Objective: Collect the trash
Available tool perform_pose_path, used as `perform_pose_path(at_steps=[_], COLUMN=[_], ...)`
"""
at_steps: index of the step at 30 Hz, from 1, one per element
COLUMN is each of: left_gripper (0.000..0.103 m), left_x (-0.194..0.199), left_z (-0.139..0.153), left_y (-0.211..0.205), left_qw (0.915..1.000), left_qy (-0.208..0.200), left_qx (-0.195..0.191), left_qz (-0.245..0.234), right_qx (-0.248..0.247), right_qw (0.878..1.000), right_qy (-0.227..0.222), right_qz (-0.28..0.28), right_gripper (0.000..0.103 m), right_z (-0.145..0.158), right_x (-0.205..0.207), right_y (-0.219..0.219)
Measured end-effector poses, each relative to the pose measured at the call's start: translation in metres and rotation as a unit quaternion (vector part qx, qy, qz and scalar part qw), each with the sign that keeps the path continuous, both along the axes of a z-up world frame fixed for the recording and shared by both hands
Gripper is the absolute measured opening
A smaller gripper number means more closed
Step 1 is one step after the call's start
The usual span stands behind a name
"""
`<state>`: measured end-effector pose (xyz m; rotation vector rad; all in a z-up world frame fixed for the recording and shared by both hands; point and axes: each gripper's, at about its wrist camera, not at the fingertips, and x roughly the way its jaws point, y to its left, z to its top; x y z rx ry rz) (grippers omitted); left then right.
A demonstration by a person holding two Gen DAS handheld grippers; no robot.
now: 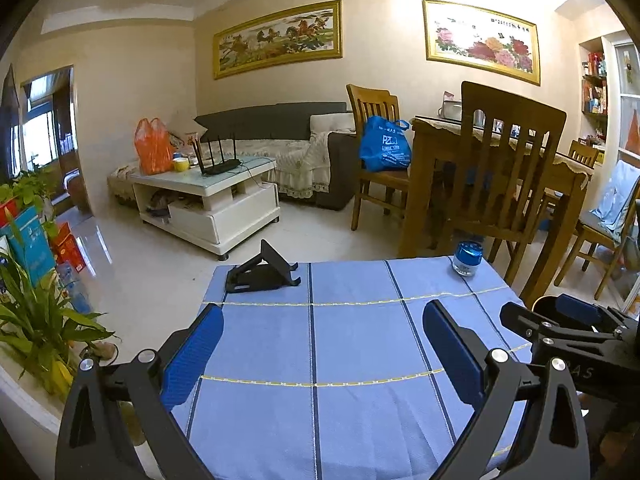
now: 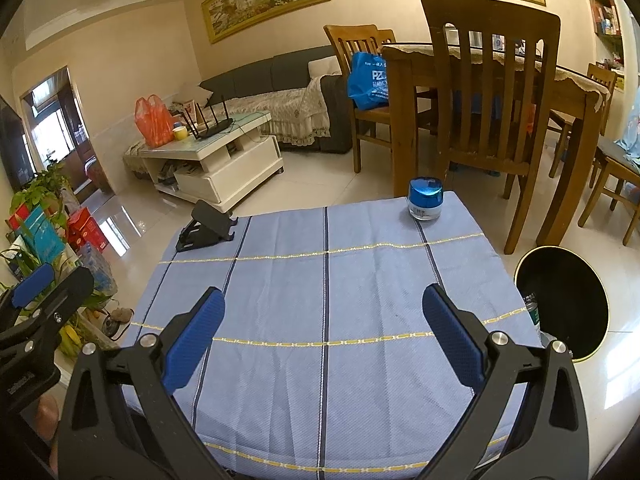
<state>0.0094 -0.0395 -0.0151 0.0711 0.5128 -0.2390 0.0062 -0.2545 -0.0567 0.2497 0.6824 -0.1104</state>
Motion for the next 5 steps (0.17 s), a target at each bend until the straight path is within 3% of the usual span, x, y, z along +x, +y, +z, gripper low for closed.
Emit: perform_pose_path(at_steps=[5], left_gripper=[0.096], left_x=[0.0000], left_z=[0.0002], left_y=[0.0022], left_qw=[1.0000], left_qy=[-0.001], left_qx=[0.000], left_qz=[0.006], right_qx=[0.008], right_qw=[1.000], right_qy=[0.001], right_qz=[0.002], right_gripper=[0.098], right_z=[0.0003], right_x=[0.0000], right_y=[-0.0038])
